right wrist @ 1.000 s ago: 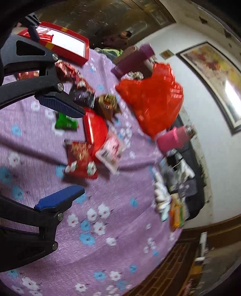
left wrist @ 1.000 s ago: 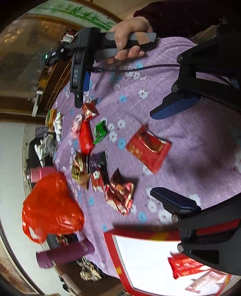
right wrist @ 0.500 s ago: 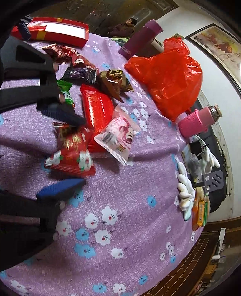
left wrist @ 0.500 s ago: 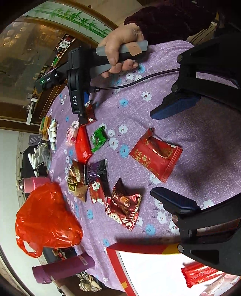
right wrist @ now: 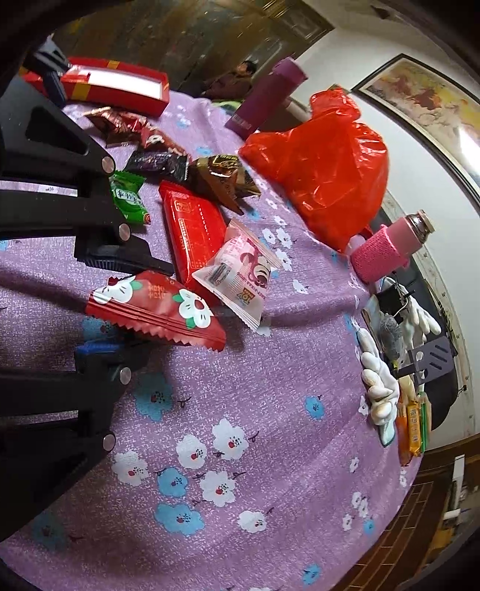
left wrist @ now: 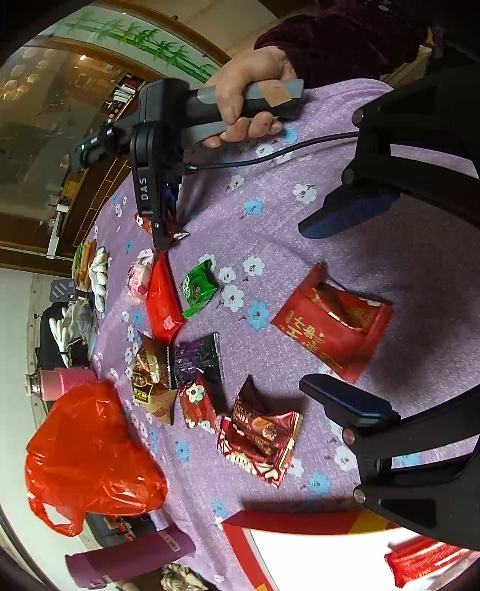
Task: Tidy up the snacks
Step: 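Grasp a red gold-print sachet with the left gripper while the right grasps a red flower-print sachet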
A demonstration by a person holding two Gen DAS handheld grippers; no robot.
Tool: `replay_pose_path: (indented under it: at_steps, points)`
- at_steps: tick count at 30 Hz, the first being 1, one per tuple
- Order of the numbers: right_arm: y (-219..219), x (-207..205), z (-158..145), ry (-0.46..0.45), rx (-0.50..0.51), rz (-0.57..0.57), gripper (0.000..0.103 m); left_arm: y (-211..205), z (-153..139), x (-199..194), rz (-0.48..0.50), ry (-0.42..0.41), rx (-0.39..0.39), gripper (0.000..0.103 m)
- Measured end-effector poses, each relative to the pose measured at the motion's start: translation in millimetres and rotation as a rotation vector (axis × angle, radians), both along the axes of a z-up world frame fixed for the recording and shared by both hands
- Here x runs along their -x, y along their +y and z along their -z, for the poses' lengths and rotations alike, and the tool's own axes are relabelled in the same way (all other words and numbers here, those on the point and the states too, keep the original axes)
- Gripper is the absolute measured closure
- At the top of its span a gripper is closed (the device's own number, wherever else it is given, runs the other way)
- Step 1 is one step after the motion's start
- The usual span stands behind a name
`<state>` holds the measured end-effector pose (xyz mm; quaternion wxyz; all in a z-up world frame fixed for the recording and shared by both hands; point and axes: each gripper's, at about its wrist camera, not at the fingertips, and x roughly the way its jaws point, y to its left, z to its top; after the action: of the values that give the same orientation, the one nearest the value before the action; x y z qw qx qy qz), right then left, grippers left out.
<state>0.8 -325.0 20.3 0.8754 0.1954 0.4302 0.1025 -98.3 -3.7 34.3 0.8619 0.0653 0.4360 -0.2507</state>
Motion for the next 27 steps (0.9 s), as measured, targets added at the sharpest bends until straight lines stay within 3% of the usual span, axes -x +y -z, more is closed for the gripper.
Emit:
replay_pose_path:
  at_steps: [6, 10, 27]
  points:
    - [-1, 2, -3, -0.013, -0.027, -0.011, 0.073, -5, 10, -2, 0.001, -0.009, -0.04, 0.028]
    - [-1, 3, -5, -0.021, -0.04, -0.016, 0.073, -8, 14, -2, 0.018, -0.001, -0.038, 0.042]
    - [-4, 12, -23, -0.125, -0.075, -0.022, 0.073, -7, 9, 12, 0.031, -0.081, -0.048, 0.058]
